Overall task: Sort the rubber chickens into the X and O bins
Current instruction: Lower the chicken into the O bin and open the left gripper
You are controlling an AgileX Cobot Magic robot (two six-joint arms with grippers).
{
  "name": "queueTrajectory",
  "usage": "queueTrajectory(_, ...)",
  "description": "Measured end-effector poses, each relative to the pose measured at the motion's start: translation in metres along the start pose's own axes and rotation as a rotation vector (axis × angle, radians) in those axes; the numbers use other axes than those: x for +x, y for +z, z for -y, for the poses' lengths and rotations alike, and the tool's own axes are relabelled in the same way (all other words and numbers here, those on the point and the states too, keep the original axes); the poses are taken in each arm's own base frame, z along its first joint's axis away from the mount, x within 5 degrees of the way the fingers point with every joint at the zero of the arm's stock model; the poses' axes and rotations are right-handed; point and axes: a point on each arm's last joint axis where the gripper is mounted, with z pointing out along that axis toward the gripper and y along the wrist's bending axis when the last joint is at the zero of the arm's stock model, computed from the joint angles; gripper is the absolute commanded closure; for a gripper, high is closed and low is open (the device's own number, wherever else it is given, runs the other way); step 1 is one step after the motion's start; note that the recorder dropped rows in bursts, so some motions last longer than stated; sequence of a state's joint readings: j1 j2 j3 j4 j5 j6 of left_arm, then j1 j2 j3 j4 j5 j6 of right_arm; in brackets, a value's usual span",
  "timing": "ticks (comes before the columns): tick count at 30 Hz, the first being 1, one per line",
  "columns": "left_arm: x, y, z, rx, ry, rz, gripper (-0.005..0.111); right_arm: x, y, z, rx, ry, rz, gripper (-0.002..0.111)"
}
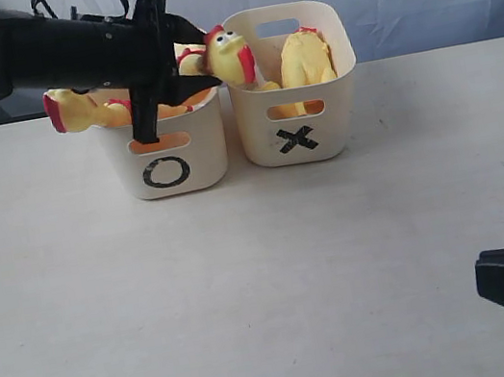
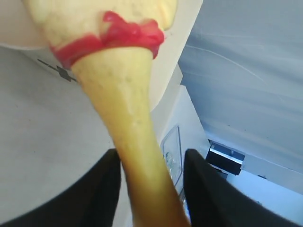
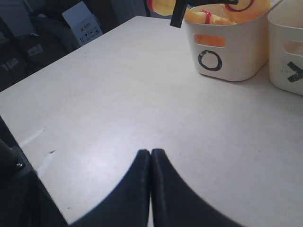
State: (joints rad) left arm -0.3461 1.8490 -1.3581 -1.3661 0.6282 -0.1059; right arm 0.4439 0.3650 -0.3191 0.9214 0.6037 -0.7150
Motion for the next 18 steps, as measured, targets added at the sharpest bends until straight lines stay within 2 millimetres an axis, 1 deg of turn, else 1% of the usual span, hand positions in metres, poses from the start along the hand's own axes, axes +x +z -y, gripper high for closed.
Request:
queueTrajectory(5, -0.0062, -0.0002, 0.0005, 0.004, 0.02, 0.068, 0.065, 0.0, 0.0, 0.0, 0.0, 0.0, 0.0, 0.109)
queueTrajectory(9, -0.0076, -0.0003, 0.0005, 0.004, 0.048, 0.084, 0.065, 0.0, 0.0, 0.0, 0.0, 0.0, 0.0, 0.109)
queueTrajectory(10, -0.008, -0.0003, 0.0006, 0.004, 0.05, 0.088, 0.063, 0.0, 0.0, 0.0, 0.0, 0.0, 0.0, 0.109)
queueTrajectory(13, -0.0084, -0.0004, 0.0006, 0.004, 0.055, 0.092, 0.05, 0.0, 0.0, 0.0, 0.0, 0.0, 0.0, 0.109)
queueTrajectory(14, -0.0085, -0.0004, 0.0006, 0.004, 0.057, 0.094, 0.048, 0.0, 0.0, 0.0, 0.0, 0.0, 0.0, 0.109)
queueTrajectory(18, -0.0103, -0.0024, 0.0024, 0.011, 0.059, 0.108, 0.045, 0.0, 0.0, 0.0, 0.0, 0.0, 0.0, 0.109)
